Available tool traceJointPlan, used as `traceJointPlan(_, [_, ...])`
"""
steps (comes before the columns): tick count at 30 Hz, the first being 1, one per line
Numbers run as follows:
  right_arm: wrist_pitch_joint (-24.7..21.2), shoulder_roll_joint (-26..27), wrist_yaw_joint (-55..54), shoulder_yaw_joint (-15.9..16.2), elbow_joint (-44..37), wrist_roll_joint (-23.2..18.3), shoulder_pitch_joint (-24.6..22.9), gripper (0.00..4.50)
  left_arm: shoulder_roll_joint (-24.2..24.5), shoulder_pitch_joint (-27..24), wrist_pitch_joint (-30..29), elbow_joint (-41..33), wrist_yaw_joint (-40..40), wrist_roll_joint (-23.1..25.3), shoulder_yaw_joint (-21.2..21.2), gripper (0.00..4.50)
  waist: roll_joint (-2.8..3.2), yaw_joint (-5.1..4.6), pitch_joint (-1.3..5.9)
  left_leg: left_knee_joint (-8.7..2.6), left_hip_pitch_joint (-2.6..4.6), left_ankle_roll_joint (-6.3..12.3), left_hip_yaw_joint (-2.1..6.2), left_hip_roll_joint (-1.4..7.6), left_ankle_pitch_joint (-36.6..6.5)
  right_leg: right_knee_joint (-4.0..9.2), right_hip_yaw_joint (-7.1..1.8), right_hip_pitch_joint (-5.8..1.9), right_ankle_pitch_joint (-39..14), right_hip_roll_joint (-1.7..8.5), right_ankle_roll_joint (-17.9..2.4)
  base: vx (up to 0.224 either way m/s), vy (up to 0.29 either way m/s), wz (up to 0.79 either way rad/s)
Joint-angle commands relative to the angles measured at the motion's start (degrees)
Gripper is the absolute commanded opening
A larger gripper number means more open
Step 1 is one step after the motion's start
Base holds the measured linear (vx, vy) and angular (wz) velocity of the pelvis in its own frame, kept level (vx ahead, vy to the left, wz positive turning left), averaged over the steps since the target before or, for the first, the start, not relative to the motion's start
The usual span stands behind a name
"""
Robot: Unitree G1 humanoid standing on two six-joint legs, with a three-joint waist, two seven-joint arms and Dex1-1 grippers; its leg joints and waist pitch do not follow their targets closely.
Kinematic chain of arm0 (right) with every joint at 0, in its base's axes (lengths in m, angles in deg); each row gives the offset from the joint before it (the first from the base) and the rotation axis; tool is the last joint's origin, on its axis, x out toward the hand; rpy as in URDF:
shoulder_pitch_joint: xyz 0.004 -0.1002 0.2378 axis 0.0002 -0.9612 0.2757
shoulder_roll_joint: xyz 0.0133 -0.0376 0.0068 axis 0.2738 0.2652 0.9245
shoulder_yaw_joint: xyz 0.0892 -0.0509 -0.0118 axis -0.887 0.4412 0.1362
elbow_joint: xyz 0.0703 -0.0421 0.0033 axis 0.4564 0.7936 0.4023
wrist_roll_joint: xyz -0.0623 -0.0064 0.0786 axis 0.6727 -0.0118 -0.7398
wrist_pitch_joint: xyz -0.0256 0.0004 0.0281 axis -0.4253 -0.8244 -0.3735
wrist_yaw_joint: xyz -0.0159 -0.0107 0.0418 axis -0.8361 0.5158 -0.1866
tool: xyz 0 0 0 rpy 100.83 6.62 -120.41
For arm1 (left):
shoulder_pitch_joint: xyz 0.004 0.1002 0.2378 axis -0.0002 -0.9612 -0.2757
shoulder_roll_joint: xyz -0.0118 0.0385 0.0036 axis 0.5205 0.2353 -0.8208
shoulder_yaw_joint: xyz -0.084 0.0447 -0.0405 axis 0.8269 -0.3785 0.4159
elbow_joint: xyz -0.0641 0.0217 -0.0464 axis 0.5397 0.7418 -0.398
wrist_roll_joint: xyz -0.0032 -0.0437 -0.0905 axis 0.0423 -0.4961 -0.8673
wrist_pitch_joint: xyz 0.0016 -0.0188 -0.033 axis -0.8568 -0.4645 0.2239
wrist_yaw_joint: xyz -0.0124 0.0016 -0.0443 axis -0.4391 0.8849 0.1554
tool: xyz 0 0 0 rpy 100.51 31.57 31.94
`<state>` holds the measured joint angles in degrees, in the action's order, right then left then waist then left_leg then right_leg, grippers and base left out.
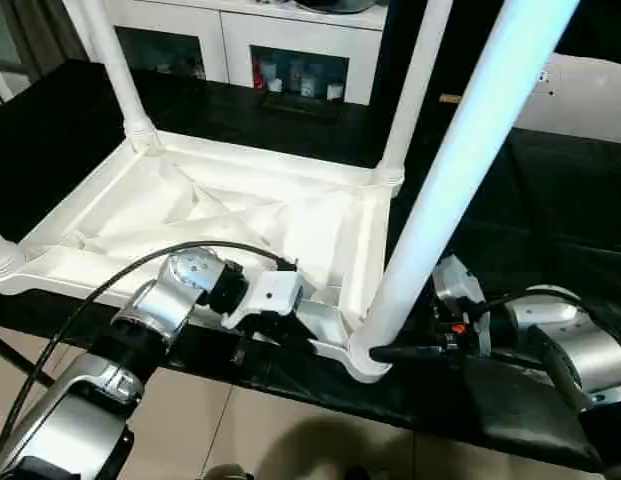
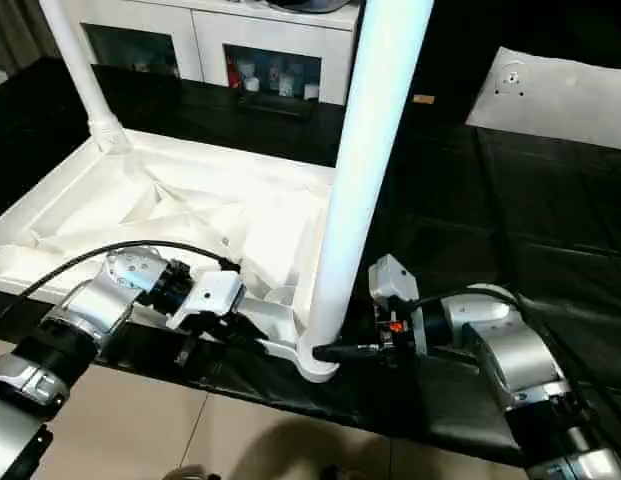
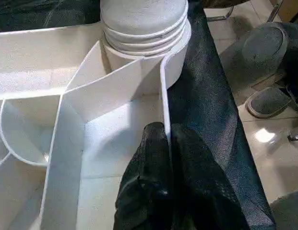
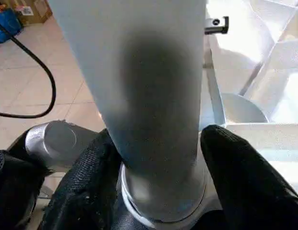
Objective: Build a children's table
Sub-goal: Rotate leg to tighten
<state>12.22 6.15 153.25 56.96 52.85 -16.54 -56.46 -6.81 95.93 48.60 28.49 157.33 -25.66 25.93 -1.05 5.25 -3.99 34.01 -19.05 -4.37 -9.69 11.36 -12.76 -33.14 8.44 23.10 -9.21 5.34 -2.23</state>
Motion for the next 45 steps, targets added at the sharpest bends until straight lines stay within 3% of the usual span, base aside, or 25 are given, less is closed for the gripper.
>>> traceJointPlan(1, [0.5,-0.3,0.9,0.6,0.8,0.4,0.7,2.42,-0.3,0.5,1.0,0.4,2.5,1.4,-2.0,0.0,-0.46,-0.25,3.48,-3.89,-0.54,5.22,0.24,2.45,-5.0,3.61,-4.17,-3.6,-16.9,4.03,-8.5,0.0,0.0,0.0])
traceJointPlan(7, [-1.4,0.2,1.1,0.8,-0.3,-1.1,-0.1,2.01,-0.6,0.3,-0.3,0.6,2.2,0.5,-1.2,0.0,-0.38,-0.31,3.51,-3.93,-0.56,4.95,0.26,2.47,-5.2,3.57,-4.19,-3.68,-16.2,4.01,-8.9,0.0,0.0,0.0])
traceJointPlan(11, [-6.1,1.9,-2.0,-0.2,-4.1,-3.9,-3.1,1.97,-1.8,-0.2,-5.8,-0.7,-1.0,-0.8,0.6,0.0,-0.21,-0.3,3.38,-4.01,-0.59,4.84,0.24,2.55,-5.1,3.55,-4.27,-3.77,-15.1,3.96,-9.3,0.0,0.0,0.0])
traceJointPlan(15, [-8.6,6.2,-10.8,-1.3,-6.9,-4.0,-6.3,1.97,-3.8,-0.5,-10.5,-1.4,-8.4,0.4,2.1,0.0,-0.06,-0.42,2.87,-4.31,-0.51,3.75,0.39,2.39,-7.3,4.32,-4.06,-3.49,-20.0,4.03,-7.6,0.0,0.0,0.0])
traceJointPlan(16, [-8.6,9.0,-16.5,-1.2,-7.2,-1.8,-7.4,1.97,-5.4,-0.7,-13.4,-1.9,-12.6,0.4,3.1,0.0,-0.21,-0.85,2.61,-4.36,-0.32,2.52,0.27,2.06,-9.1,5.11,-3.87,-3.26,-25.1,3.95,-5.6,0.0,0.0,0.0])
traceJointPlan(17, [-9.0,10.6,-19.6,-1.1,-7.2,-0.8,-7.6,1.97,-6.5,-0.7,-14.9,-2.1,-14.8,0.1,3.9,0.0,-0.12,-0.9,2.39,-4.36,-0.08,2.22,0.32,1.84,-9.9,5.61,-3.63,-3.02,-27.7,4.01,-4.8,0.0,0.0,0.0])
traceJointPlan(19, [-9.9,13.0,-23.7,-1.1,-7.1,0.4,-7.9,1.97,-8.1,-0.8,-16.9,-2.5,-17.8,-0.4,5.0,0.0,-0.21,-1.85,1.96,-4.26,0.14,1.08,0.63,1.22,-13.0,7.07,-2.67,-2.93,-36.1,3.87,-0.8,0.0,0.0,0.0])
traceJointPlan(20, [-11.2,16.1,-29.0,-1.5,-6.4,2.0,-7.5,1.97,-9.8,-0.7,-18.7,-2.9,-21.2,-0.3,5.7,0.0,-0.21,-2.22,1.81,-4.27,0.16,0.95,0.73,1.14,-13.7,7.4,-2.5,-2.85,-37.2,3.78,0.1,0.0,0.0,0.0])
traceJointPlan(22, [-12.2,18.7,-33.1,-1.9,-5.7,3.2,-7.0,1.97,-11.2,-0.5,-20.2,-3.1,-24.1,0.0,6.3,0.0,0.15,-3.68,1.5,-4.21,0.31,0.71,1.29,1.05,-17.7,8.49,-1.21,-2.94,-40.3,3.74,2.5,0.0,0.0,0.0])
traceJointPlan(23, [-12.5,20.1,-35.3,-2.1,-5.4,3.8,-6.7,1.96,-12.0,-0.5,-21.1,-3.2,-25.9,0.3,6.6,0.0,0.35,-4.19,1.36,-4.28,0.56,0.7,1.43,1.3,-19.0,8.87,-0.81,-2.87,-40.4,3.72,2.8,0.0,0.0,0.0])
traceJointPlan(25, [-13.5,23.8,-41.2,-3.0,-4.1,4.9,-5.5,1.96,-14.2,-0.1,-23.2,-3.2,-30.7,0.9,7.6,0.0,1.23,-6.21,0.99,-4.72,1.29,0.74,2.41,2.34,-25.9,9.77,1.17,-3.62,-38.3,3.88,3.3,-0.019,0.053,-0.06])
traceJointPlan(27, [-14.6,28.4,-49.5,-4.3,-2.0,6.6,-3.6,1.96,-17.4,0.5,-26.3,-3.7,-37.4,2.2,9.1,0.0,1.76,-7.16,0.9,-5.74,0.66,0.32,3.32,3.48,-29.7,8.76,1.45,-4.68,-34.2,3.84,2.5,-0.034,0.064,-0.06])
traceJointPlan(28, [-14.8,30.0,-52.3,-4.9,-0.9,7.0,-2.7,1.96,-18.7,0.8,-27.5,-4.0,-40.2,2.7,9.7,0.0,2.29,-7.27,-0.09,-9.39,-1.11,-0.43,4.65,6.45,-40.6,2.88,-0.45,-6.56,-26.3,3.27,1.0,-0.054,0.063,-0.06])
traceJointPlan(29, [-14.6,31.0,-54.0,-5.3,-0.3,7.3,-2.1,1.96,-19.4,0.9,-28.2,-4.4,-41.4,3.0,9.9,0.0,2.75,-6.46,-0.19,-11.28,-1.65,-1.13,4.67,7.53,-44.4,-1.38,-2.05,-7.18,-20.2,3.02,-0.7,-0.063,0.031,0.05])
traceJointPlan(30, [-14.5,31.6,-55.0,-5.6,0.1,7.4,-1.8,1.96,-19.8,1.0,-28.6,-4.6,-42.1,3.2,10.0,0.0,1.37,-6.62,-0.38,-11.19,0.32,-1.64,3.02,6.15,-45.7,-1.51,-4.23,-4.75,-16.0,2.78,-2.5,0.0,0.0,0.0])
traceJointPlan(31, [-14.6,34.6,-60.7,-7.7,2.1,8.3,-0.3,1.96,-21.4,1.4,-30.1,-5.2,-45.3,4.2,10.1,0.0,-1.72,-6.08,-0.48,-3.35,5.14,-1.59,1.12,-0.81,-32.9,9.7,-2.73,1.2,-46.9,2.83,3.8,0.0,0.0,0.0])
traceJointPlan(32, [-14.8,35.7,-62.8,-8.6,2.7,8.5,0.2,1.96,-21.8,1.6,-30.3,-5.2,-46.2,4.5,10.0,0.0,-1.62,-5.85,-0.65,2.52,8.12,-0.19,-0.42,-3.75,-22.1,12.84,-2.09,4.81,-59.5,4.17,4.9,0.068,-0.045,0.09])
traceJointPlan(33, [-14.8,35.7,-62.8,-8.6,2.7,8.5,0.2,1.96,-21.8,1.6,-30.3,-5.2,-46.2,4.5,10.0,0.0,-1.88,-6.38,-0.15,2.68,5.82,1.39,0.37,-3.9,-15.4,12.06,-2.85,2.0,-62.4,6.22,5.0,0.136,-0.001,-0.31])
traceJointPlan(34, [-14.6,36.7,-64.6,-9.6,3.0,8.9,0.4,1.96,-21.9,1.5,-30.3,-5.5,-46.5,5.2,9.4,0.0,0.46,-4.87,1.07,-3.08,-0.83,2.42,2.61,-0.83,-8.2,8.75,-2.98,-5.07,-50.1,6.59,6.0,0.136,-0.001,-0.31])
traceJointPlan(35, [-14.6,36.7,-64.6,-9.6,3.0,8.9,0.4,1.96,-21.9,1.5,-30.3,-5.5,-46.4,5.3,9.4,0.0,0.15,-5.46,0.81,-4.11,-1.0,2.23,3.22,0.39,-9.2,8.02,-3.03,-4.44,-43.2,5.82,4.5,0.106,0.037,-0.42])
traceJointPlan(36, [-14.5,37.1,-64.6,-9.9,2.8,9.0,0.3,2.31,-21.9,1.4,-30.5,-5.8,-46.3,5.6,9.2,0.0,1.11,-5.26,1.49,-4.64,-0.21,2.09,3.5,1.26,-9.9,6.76,-3.39,-3.84,-30.9,4.7,0.5,0.0,0.0,0.0])
traceJointPlan(37, [-14.0,37.2,-64.6,-9.9,2.4,9.3,0.0,2.52,-21.6,1.1,-30.5,-6.2,-45.9,6.0,9.0,0.0,0.76,-5.3,1.3,-4.99,0.39,2.63,2.88,1.42,-10.8,6.23,-3.99,-3.0,-24.0,4.17,-3.8,0.0,0.0,0.0])
traceJointPlan(38, [-13.4,37.0,-64.1,-10.1,1.8,9.2,-0.5,2.52,-21.1,0.7,-30.0,-6.4,-45.0,6.3,8.8,0.0,0.53,-5.34,1.01,-5.29,0.22,2.76,2.73,1.36,-12.2,6.09,-4.03,-3.07,-24.0,3.89,-4.8,0.0,0.0,0.0])
traceJointPlan(40, [-13.1,36.8,-64.0,-10.3,1.3,9.1,-0.8,2.76,-20.6,0.4,-29.8,-6.7,-44.4,6.4,8.6,0.0,0.24,-5.48,0.89,-5.38,0.22,2.97,2.43,1.12,-16.1,6.47,-3.99,-3.16,-29.1,4.01,-4.7,0.0,0.0,0.0])
traceJointPlan(45, [-8.8,32.1,-58.7,-9.9,-2.0,9.1,-2.7,3.17,-16.7,-1.3,-27.4,-7.6,-40.0,6.3,7.7,0.0,0.22,-5.59,1.3,-5.42,-0.53,4.21,2.37,1.17,-13.8,6.5,-4.47,-3.48,-28.4,4.44,-4.3,0.0,0.0,0.0])
